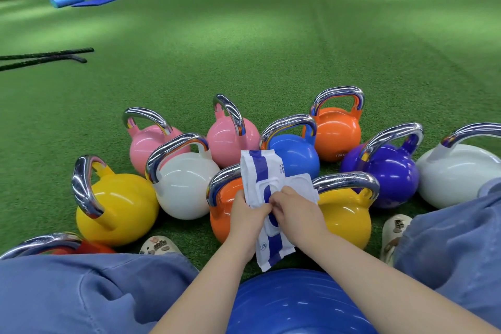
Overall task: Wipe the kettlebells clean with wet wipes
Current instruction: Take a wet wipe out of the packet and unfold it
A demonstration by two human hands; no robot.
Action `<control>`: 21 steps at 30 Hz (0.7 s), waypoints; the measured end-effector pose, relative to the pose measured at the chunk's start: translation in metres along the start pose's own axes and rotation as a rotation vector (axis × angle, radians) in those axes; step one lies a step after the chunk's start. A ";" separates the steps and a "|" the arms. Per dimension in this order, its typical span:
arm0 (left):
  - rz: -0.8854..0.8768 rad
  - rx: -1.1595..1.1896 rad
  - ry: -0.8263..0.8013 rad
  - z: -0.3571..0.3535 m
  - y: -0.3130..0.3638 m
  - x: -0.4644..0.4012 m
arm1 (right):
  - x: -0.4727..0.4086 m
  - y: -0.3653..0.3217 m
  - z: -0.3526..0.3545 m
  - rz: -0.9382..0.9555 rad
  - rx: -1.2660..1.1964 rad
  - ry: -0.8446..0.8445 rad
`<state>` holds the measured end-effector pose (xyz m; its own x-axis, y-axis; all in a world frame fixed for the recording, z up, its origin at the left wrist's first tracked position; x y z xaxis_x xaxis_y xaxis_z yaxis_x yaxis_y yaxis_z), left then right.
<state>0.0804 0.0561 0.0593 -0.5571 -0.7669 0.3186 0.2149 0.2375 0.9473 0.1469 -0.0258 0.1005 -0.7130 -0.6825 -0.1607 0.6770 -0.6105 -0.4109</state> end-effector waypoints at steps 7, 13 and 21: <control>0.011 -0.030 0.022 0.001 0.003 0.002 | -0.001 -0.004 0.002 0.029 0.082 0.071; 0.017 -0.055 0.007 0.002 0.003 0.003 | 0.005 -0.004 0.005 0.085 0.125 0.113; -0.004 -0.221 0.003 -0.003 0.014 0.011 | 0.002 -0.001 0.014 0.034 0.147 0.246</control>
<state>0.0793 0.0494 0.0756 -0.5559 -0.7695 0.3144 0.3836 0.0981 0.9183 0.1473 -0.0316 0.1133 -0.7000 -0.5965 -0.3927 0.7078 -0.6527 -0.2702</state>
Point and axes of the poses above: each hand's wrist, its own x-axis away from the middle knuckle, its own z-axis out of the back of the hand, y = z × x, the point moved 10 cm from there along -x, towards the middle knuckle, and after that the axes turned 9 degrees about y, right-handed, at the moved point
